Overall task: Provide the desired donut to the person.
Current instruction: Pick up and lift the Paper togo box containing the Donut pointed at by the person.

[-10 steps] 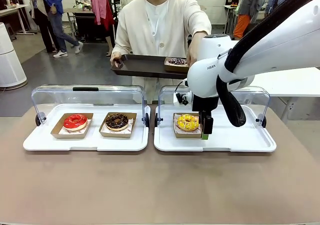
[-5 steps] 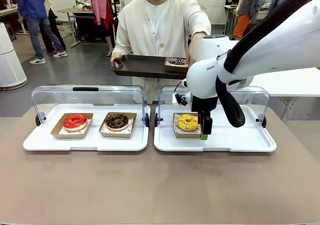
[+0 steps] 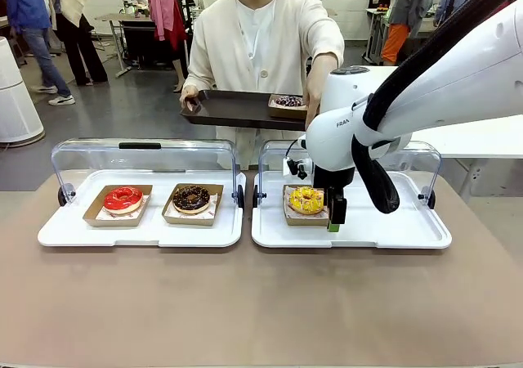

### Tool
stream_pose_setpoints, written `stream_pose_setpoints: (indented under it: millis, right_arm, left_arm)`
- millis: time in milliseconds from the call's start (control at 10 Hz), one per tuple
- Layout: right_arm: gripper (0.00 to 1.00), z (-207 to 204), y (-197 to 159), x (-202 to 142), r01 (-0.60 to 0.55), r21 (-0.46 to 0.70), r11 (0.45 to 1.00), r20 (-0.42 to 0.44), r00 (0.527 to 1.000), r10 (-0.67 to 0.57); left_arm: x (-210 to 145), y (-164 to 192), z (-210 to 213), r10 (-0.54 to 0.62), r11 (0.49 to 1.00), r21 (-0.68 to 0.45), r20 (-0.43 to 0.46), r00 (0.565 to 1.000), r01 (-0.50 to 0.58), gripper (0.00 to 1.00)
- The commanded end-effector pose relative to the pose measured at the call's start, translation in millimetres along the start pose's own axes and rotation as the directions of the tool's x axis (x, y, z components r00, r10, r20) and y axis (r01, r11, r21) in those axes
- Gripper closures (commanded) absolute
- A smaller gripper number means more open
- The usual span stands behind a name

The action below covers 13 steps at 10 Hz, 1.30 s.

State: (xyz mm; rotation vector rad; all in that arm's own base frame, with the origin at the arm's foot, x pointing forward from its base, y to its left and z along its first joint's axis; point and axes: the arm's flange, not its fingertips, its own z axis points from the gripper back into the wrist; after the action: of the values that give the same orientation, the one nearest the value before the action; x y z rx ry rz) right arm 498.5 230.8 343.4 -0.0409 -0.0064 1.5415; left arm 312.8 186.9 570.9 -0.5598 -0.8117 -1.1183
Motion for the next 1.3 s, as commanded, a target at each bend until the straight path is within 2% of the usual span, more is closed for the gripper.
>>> stream_pose_setpoints:
  millis: [0,1100,1200]
  right_arm:
    - [0.0,-7.2,-5.2,-2.1,0.028,-0.03,0.999,-0.015,0.999,-0.028]
    - [0.0,-32.5,-17.9,-15.4,0.054,-0.003,0.999,0.031,0.998,-0.054]
    - [0.11,-32.6,-18.0,-15.5,0.045,-0.017,0.999,0.041,0.998,-0.044]
  left_arm:
    - [0.4,0.2,-0.4,-0.009,1.0,0.004,0.011,1.0,0.009,0.0]
    - [0.4,0.2,-0.4,-0.009,1.0,0.004,0.011,1.0,0.009,0.0]
    - [0.4,0.2,-0.4,-0.009,1.0,0.004,0.011,1.0,0.009,0.0]
